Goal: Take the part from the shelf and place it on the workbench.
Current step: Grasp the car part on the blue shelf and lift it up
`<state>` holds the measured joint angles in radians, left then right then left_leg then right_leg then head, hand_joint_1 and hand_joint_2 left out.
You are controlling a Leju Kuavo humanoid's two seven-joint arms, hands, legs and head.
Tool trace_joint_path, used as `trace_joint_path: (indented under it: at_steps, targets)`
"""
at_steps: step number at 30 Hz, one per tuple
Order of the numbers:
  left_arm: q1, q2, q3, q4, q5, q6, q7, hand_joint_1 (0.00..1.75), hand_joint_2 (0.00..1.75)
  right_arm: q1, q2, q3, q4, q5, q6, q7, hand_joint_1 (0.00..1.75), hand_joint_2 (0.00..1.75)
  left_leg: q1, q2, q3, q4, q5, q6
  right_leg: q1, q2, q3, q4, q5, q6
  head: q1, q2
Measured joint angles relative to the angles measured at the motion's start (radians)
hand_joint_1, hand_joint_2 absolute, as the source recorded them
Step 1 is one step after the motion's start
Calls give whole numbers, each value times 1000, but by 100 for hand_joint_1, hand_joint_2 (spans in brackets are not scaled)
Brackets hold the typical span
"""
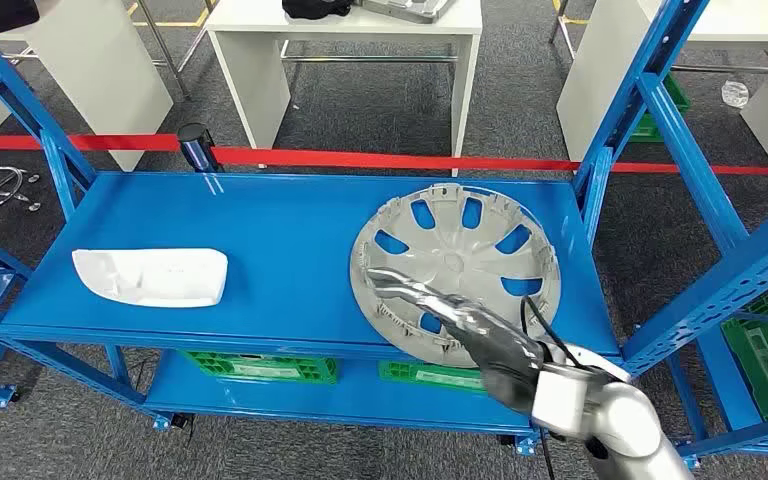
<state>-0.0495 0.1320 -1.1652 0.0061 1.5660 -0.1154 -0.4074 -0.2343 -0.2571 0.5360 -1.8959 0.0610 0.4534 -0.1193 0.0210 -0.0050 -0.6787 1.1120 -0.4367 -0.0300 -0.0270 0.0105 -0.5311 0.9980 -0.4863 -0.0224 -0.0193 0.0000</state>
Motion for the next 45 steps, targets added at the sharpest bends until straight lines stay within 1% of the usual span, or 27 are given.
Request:
trace_joint_path:
  at_steps: [1, 4, 5, 7, 8, 9, 11, 12, 13, 14, 16, 18, 19, 23, 25, 27, 28, 29, 30, 32, 34, 38, 39, 41, 43, 44, 45]
  targets:
    - [0, 1, -3, 0, 0, -4, -1, 0, 0, -14, -5, 11, 11, 22, 1, 16, 0, 175, 0, 2, 15, -39, 22, 1, 0, 0, 3, -1, -3, 2, 0, 0]
    - [-3, 7, -15, 0, 0, -22, -6, 0, 0, -77, -36, 63, 70, 145, 7, 87, 0, 175, -7, 5, 48, -118, 39, 12, 2, 0, 6, -2, -12, 16, -1, 0]
    - [-3, 8, -19, 0, 0, -27, -7, 0, 0, -92, -49, 79, 92, 197, 9, 105, 0, 175, -10, 4, 50, -117, 32, 18, 3, -1, 7, -3, -15, 22, -1, 0]
    - [-1, 9, -27, 0, 0, -30, -8, 0, 0, -107, -77, 100, 127, 292, 10, 121, 0, 175, -10, 0, 57, -124, 42, 33, 4, -5, 7, 0, -25, 33, -1, 0]
    - [-1, 8, -31, 0, 0, -31, -9, 0, 0, -111, -90, 104, 140, 326, 11, 122, 0, 175, -9, -1, 61, -129, 42, 40, 4, -6, -2, 19, -36, 34, 0, 0]
    - [-1, 7, -35, 0, 0, -31, -9, 0, 0, -114, -102, 109, 152, 356, 11, 123, 0, 175, -9, -1, 65, -134, 43, 47, 4, -7, -23, 61, -55, 32, 0, 0]
    - [-2, 4, -42, 0, 0, -31, -11, 0, 0, -113, -123, 117, 178, 411, 9, 127, 0, 175, -13, -2, 67, -136, 39, 57, 4, -7, -103, 200, -103, 23, 2, 0]
    - [-1, 3, -46, 0, 0, -31, -13, 0, 0, -110, -132, 121, 191, 442, 5, 132, 0, 175, -16, -2, 68, -135, 36, 60, 5, -7, -144, 264, -119, 22, 2, 0]
    - [-1, 1, -50, 0, 0, -30, -15, 0, 0, -106, -140, 124, 203, 478, -1, 140, 0, 175, -18, -3, 69, -135, 34, 62, 5, -7, -171, 298, -121, 25, 2, 0]
    - [-1, 0, -53, 0, 0, -29, -17, 0, 0, -101, -147, 127, 213, 516, -7, 152, 0, 175, -20, -5, 72, -134, 32, 63, 6, -8, -176, 289, -106, 31, 2, 0]
    - [-1, -2, -57, 0, 0, -26, -19, 0, 0, -93, -155, 127, 229, 593, -19, 175, 0, 175, -23, -8, 79, -132, 25, 61, 6, -8, -130, 163, -41, 43, 2, 0]
    - [-1, -3, -59, 0, 0, -23, -19, 0, 0, -86, -160, 123, 240, 642, -24, 188, 0, 175, -29, -11, 82, -124, 15, 54, 9, -9, -77, 41, 14, 38, 2, 0]
    - [0, -4, -60, 0, 0, -22, -20, 0, 0, -82, -162, 120, 245, 654, -25, 190, 0, 175, -31, -12, 82, -121, 12, 49, 11, -9, -65, 16, 26, 31, 2, 0]
    - [0, -4, -64, 0, 0, -22, -20, 0, 0, -72, -164, 113, 255, 684, -26, 201, 0, 175, -26, -11, 74, -98, -7, 32, 8, -7, -55, 8, 32, 11, 0, 0]
    - [0, -3, -70, 0, 0, -22, -20, 0, 0, -62, -164, 103, 258, 721, -26, 217, 0, 175, -21, -8, 33, -9, -56, 19, 4, -8, -48, 7, 29, 4, -4, 0]
    - [2, -4, -76, 0, 0, -26, -18, 0, 0, -37, -163, 87, 261, 765, -26, 229, 0, 175, -14, -6, -33, 124, -110, 9, 4, -9, -45, 7, 26, 1, -6, 0]
    - [3, -4, -79, 0, 0, -29, -18, 0, 0, -20, -163, 75, 262, 785, -27, 233, 0, 175, -11, -5, -56, 164, -118, 7, 5, -9, -44, 8, 25, 0, -6, 0]
    - [4, -5, -82, 0, 0, -32, -17, 0, 0, -1, -163, 61, 261, 801, -29, 236, 0, 175, -10, -3, -61, 168, -108, 6, 5, -9, -43, 8, 23, 0, -6, 0]
    - [4, -6, -85, 0, 0, -33, -16, 0, 0, 16, -162, 44, 260, 814, -31, 238, 0, 175, -9, -2, -44, 129, -81, 8, 6, -9, -40, 8, 22, 0, -6, 0]
    - [4, -5, -91, 0, 0, -34, -15, 0, 0, 47, -162, 12, 251, 827, -34, 241, 0, 175, -11, -1, 28, -12, -17, 18, 7, -7, -32, 7, 17, 3, -6, 0]
    - [2, -5, -98, 0, 0, -33, -15, 0, 0, 77, -163, -19, 239, 834, -34, 243, 0, 175, -17, -1, 79, -104, 6, 29, 9, -5, -28, 6, 13, 9, -5, 0]
    - [3, -3, -109, 0, 0, -35, -15, 0, 0, 132, -172, -70, 208, 835, -26, 245, 0, 175, -19, -1, 100, -132, 6, 49, 10, -6, -28, 10, 3, 27, -4, 0]
    - [2, -3, -111, 0, 0, -37, -15, 0, 0, 144, -176, -80, 200, 835, -21, 245, 0, 175, -16, -1, 106, -141, 10, 56, 11, -7, -40, 37, -11, 26, -3, 0]
    - [2, -3, -116, 0, 0, -39, -15, 0, 0, 165, -183, -99, 190, 834, -8, 248, 1, 175, -17, -1, 113, -149, 13, 64, 11, -7, -97, 154, -63, 18, -1, 0]
    - [2, -4, -123, 0, 0, -39, -15, 0, 0, 182, -188, -113, 184, 834, 3, 251, 74, 175, -19, -1, 114, -149, 12, 66, 11, -7, -161, 276, -103, 18, -1, 0]
    - [2, -4, -125, 0, 0, -39, -15, 0, 0, 189, -189, -119, 182, 835, 7, 251, 110, 175, -20, -1, 115, -148, 11, 66, 11, -7, -171, 291, -102, 24, -1, 0]
    - [2, -4, -128, 0, 0, -39, -15, 0, 0, 195, -190, -124, 181, 837, 11, 252, 145, 175, -20, -2, 117, -148, 9, 66, 10, -7, -159, 264, -84, 32, 0, 0]
